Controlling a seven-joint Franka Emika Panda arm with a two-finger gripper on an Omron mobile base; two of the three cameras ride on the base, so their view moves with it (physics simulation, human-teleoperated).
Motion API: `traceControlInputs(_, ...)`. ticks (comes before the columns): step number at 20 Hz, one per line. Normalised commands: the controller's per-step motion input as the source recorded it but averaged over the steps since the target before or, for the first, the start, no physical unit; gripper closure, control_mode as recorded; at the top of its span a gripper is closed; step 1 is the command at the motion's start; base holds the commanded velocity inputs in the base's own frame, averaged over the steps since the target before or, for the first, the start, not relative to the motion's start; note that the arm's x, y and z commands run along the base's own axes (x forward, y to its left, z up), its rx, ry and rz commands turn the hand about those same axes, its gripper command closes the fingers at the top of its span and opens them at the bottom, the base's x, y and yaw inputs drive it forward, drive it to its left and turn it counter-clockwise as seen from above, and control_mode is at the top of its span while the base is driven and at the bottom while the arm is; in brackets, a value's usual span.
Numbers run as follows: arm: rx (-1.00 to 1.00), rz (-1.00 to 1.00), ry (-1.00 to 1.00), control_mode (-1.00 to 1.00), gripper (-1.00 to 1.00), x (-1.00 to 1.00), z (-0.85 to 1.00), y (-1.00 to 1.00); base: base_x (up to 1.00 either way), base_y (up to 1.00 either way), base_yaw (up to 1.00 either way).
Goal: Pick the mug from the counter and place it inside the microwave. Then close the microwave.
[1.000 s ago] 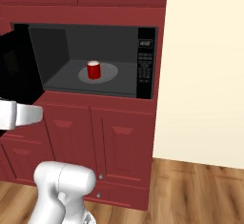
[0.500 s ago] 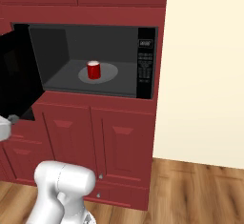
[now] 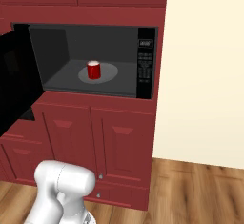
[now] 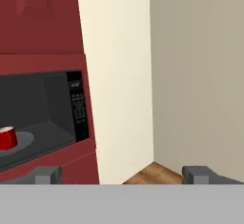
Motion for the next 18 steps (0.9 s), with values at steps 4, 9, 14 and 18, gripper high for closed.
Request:
traceControlInputs(4,0.0,0.0,-0.02,-1.0,-1.0,-0.4,0.0,0.06,0.0,0.0,0.0)
traceControlInputs(9,-0.01,0.0,-0.04,-1.0,-1.0,-0.22,0.0,0.49,0.0,0.0,0.0)
traceControlInputs(14,-0.03,-0.02,0.0,-1.0,-1.0,-0.23,0.0,0.64,0.0,0.0,0.0)
traceControlInputs(18,-0.07,-0.1,0.0,-1.0,-1.0,-0.11,0.0,0.68,0.0,0.0,0.0)
